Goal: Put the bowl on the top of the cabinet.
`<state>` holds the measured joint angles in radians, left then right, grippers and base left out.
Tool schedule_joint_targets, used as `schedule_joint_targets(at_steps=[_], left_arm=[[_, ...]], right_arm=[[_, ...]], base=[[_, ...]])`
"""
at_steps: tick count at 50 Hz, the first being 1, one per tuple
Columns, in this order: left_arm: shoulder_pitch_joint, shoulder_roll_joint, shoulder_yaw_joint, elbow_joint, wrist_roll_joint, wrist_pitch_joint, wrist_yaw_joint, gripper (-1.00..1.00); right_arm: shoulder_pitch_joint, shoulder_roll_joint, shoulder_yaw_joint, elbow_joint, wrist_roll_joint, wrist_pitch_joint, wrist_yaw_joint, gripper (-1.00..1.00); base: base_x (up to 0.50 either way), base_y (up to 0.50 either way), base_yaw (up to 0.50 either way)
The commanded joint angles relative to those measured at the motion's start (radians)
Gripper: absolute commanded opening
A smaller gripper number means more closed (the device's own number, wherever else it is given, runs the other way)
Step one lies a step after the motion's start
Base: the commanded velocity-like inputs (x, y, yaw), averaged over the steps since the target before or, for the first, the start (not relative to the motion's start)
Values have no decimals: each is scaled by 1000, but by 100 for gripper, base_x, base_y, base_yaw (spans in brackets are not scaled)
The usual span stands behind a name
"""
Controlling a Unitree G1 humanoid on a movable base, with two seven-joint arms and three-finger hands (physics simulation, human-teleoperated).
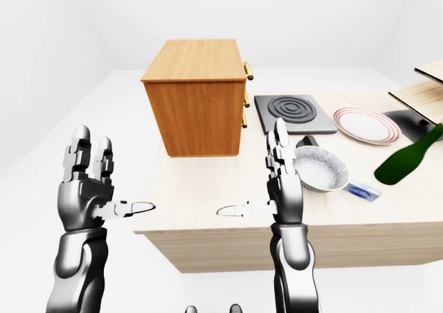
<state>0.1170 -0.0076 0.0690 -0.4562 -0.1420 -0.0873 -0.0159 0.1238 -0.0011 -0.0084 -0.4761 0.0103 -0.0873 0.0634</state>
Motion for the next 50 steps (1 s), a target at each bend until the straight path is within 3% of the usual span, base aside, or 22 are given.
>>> schedule_joint_targets(at_steps=[1,50], left_arm=[[-2,1,-3,13,-1,0,-3,100],[-4,0,-12,17,-2,0,-10,100]], right_arm=[[0,0,0,-5,1,0,-1,100],[2,-1,0,-1,8,0,2,100]], base=[[17,0,0],[22,0,0]])
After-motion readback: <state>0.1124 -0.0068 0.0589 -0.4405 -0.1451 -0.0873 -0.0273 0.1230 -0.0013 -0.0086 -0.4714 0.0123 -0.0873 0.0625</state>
